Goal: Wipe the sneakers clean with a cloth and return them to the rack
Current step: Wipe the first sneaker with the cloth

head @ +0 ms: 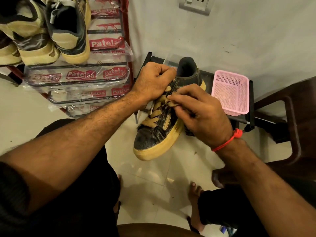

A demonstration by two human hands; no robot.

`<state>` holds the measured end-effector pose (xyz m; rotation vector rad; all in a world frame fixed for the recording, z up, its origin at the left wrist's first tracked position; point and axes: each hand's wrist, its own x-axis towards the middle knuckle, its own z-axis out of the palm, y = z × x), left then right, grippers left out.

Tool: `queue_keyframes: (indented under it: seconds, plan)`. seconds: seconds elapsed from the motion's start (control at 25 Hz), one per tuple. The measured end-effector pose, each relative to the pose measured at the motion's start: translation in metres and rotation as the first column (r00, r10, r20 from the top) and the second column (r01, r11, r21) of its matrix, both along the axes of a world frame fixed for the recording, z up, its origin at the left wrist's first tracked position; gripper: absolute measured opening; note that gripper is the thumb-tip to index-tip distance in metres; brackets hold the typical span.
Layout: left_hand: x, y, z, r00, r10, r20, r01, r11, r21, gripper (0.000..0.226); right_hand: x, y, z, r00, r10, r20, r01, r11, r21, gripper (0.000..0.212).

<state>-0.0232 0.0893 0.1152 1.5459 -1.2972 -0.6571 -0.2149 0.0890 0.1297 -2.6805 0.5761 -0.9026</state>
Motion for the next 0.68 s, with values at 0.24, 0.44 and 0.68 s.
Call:
queue_keyframes:
  seconds: [0.24,0.44,0.68]
  plan:
    - [-0.003,0.005,0.001,0.993,-0.057,0.099,0.047,0.994,0.100,0.048,0.003,0.015,-0.004,0.985,0.136,-0.111,-0.142,0.989,-0.048,0.027]
    - [0.000,0.003,0.000,0.993,-0.012,0.115,-0.004,0.990,0.138,0.048,0.005,0.031,-0.003,0.961,0.243,-0.132,-0.245,0.970,0.002,0.026]
    - [0.009,0.003,0.008,0.991,0.135,0.009,-0.134,0.972,0.195,0.053,-0.009,-0.012,-0.003,0.997,0.027,-0.068,-0.023,0.998,0.061,0.023]
